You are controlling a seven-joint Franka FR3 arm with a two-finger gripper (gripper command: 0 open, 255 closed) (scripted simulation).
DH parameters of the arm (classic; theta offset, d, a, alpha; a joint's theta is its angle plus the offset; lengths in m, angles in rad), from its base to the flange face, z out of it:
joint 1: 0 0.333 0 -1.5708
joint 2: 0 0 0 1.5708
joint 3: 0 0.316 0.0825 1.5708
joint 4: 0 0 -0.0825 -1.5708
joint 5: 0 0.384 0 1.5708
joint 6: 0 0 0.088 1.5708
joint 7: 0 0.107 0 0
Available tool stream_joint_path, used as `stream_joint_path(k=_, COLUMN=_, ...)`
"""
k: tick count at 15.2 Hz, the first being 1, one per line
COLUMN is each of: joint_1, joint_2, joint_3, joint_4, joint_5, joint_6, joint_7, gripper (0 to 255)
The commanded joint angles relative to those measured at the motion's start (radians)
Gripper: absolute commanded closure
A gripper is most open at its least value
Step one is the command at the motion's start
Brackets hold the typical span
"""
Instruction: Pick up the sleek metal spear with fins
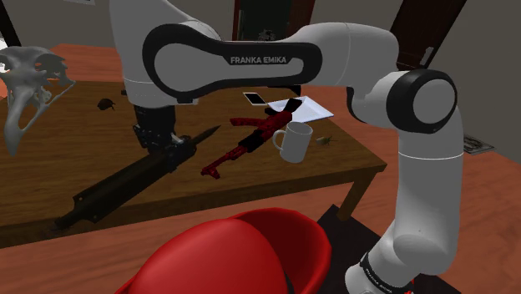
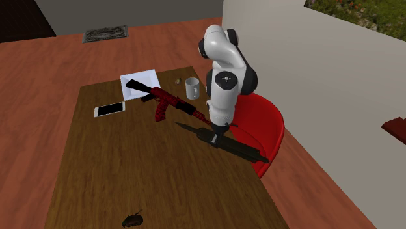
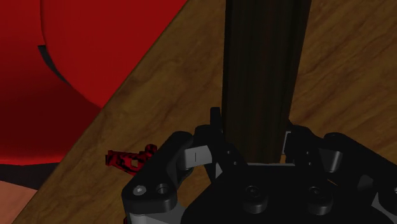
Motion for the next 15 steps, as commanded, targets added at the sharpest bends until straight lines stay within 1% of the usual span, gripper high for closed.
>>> stream_joint_path(k=1, joint_1=0.006, joint_2=0.001, joint_3=0.000, joint_4=0.023, joint_5=0.000, joint_6=-0.022, joint_7=-0.002, gripper=255)
stream_joint_path(k=7, joint_1=0.037, joint_2=0.012, joint_3=-0.001, joint_4=0.127, joint_5=-0.006, joint_6=-0.110, joint_7=-0.008, gripper=255)
stream_joint_path(k=13, joint_1=0.085, joint_2=0.038, joint_3=-0.009, joint_4=0.255, joint_5=-0.023, joint_6=-0.209, joint_7=-0.014, gripper=255)
stream_joint_path(k=15, joint_1=0.087, joint_2=0.039, joint_3=-0.009, joint_4=0.259, joint_5=-0.024, joint_6=-0.212, joint_7=-0.014, gripper=255)
